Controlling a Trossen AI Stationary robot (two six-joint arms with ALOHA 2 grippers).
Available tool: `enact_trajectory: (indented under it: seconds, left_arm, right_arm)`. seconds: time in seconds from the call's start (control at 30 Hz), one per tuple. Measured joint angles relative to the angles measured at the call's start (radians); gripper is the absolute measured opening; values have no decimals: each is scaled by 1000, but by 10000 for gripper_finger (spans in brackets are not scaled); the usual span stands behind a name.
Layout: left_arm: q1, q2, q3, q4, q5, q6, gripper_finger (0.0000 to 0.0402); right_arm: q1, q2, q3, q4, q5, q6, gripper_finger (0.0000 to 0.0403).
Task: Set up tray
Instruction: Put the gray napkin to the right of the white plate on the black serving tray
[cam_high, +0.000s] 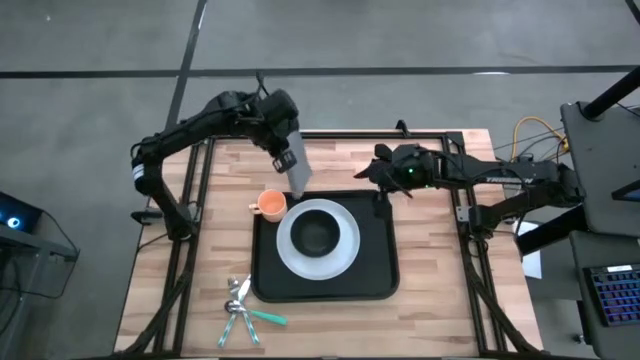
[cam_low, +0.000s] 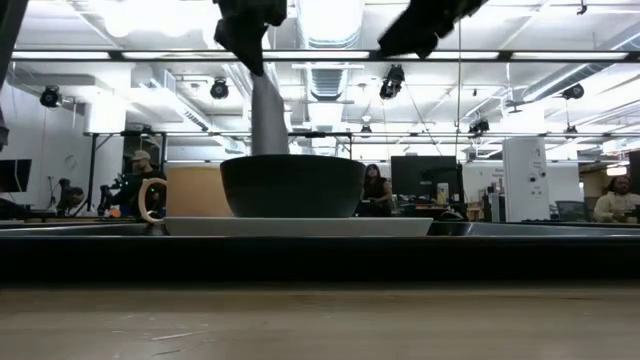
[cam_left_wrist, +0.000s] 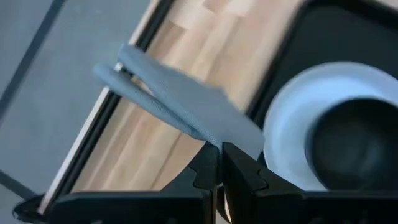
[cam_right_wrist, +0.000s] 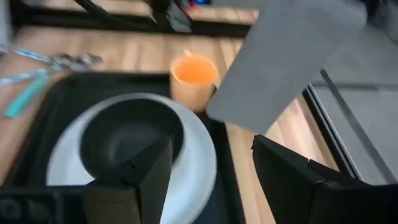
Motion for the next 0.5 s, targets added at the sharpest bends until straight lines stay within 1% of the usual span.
enact_trajectory:
  seconds: [0.13,0.33,0.4,0.5]
  left_arm:
    - [-81,-12,-33,-14,-4,13,0]
    - [-197,-18,-14,-101,-76,-13,0]
    - [-231,-24,1,-129,-118,-23,0]
    - [-285,-27,29,-166,-212,-25,0]
  right_arm:
    - [1,12,1,70,-85,-32,214]
    - [1,63,5,238,-220,-37,225]
    - [-1,80,12,268,-225,-43,229]
    - [-3,110,54,283,-224,-45,232]
